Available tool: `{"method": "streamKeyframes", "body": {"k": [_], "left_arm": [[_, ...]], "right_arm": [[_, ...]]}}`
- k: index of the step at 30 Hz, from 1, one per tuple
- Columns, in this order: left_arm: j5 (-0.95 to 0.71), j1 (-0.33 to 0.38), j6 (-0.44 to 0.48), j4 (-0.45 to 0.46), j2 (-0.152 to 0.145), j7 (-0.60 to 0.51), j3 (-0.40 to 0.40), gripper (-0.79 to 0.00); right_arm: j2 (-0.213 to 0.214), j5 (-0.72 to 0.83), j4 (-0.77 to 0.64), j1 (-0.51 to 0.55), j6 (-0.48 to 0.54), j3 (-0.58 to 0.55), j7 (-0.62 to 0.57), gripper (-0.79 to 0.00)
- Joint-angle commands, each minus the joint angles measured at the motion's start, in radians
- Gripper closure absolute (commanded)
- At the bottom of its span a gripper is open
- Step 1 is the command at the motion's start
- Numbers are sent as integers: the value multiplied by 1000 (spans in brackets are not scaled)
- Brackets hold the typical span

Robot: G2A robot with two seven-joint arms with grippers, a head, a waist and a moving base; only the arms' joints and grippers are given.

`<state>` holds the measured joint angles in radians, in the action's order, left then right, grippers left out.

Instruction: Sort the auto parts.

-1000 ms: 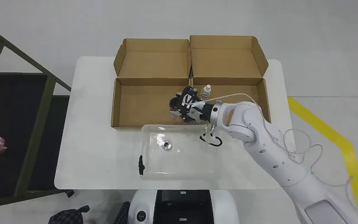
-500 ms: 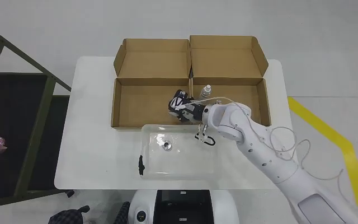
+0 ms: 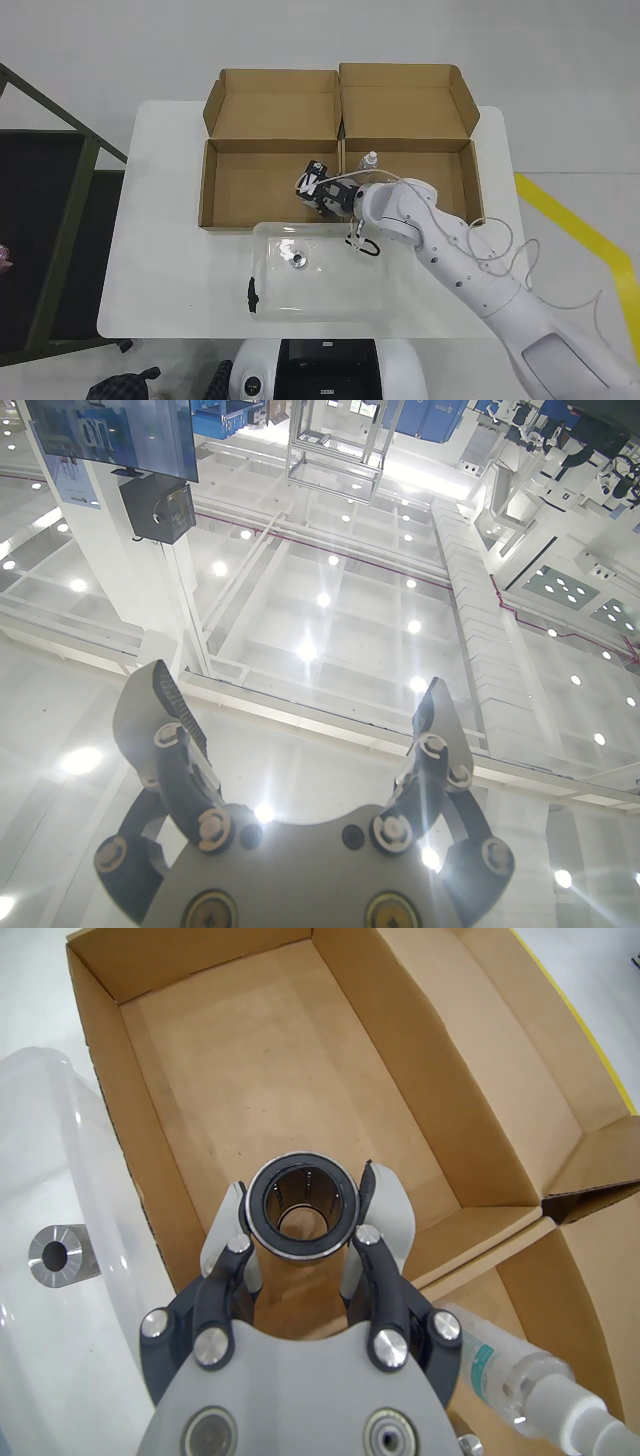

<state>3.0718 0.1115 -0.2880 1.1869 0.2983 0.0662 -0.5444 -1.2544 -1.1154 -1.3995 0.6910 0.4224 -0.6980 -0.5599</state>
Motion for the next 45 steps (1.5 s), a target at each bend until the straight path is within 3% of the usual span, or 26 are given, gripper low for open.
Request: {"method": "streamKeyframes", "body": {"k": [1, 9, 11, 14, 15, 16, 18, 28, 32, 45], "left_arm": [[0, 0, 0, 0, 0, 0, 0, -785], [0, 0, 0, 0, 0, 0, 0, -785], [0, 0, 0, 0, 0, 0, 0, -785], [0, 0, 0, 0, 0, 0, 0, -785], [0, 0, 0, 0, 0, 0, 0, -785], [0, 0, 0, 0, 0, 0, 0, -785], [0, 0, 0, 0, 0, 0, 0, -785], [0, 0, 0, 0, 0, 0, 0, -785], [0, 0, 0, 0, 0, 0, 0, -785], [0, 0, 0, 0, 0, 0, 0, -785]], "right_arm": [[-4, -4, 12, -4, 2, 3, -4, -117], [-18, -12, 50, -14, 10, 7, -9, -160], [-21, -16, 51, -14, 14, 8, -13, -203], [-23, -23, 46, -13, 15, 5, -20, -388], [-24, -26, 44, -12, 15, 3, -22, -557], [-24, -27, 41, -11, 16, 0, -24, -622], [-25, -32, 37, -8, 19, -4, -27, -665], [-14, -48, -39, 27, 30, -62, -14, -631], [0, -54, -126, 65, 45, -109, -9, -610], [49, -97, -449, 281, 169, -188, -28, -653]]}}
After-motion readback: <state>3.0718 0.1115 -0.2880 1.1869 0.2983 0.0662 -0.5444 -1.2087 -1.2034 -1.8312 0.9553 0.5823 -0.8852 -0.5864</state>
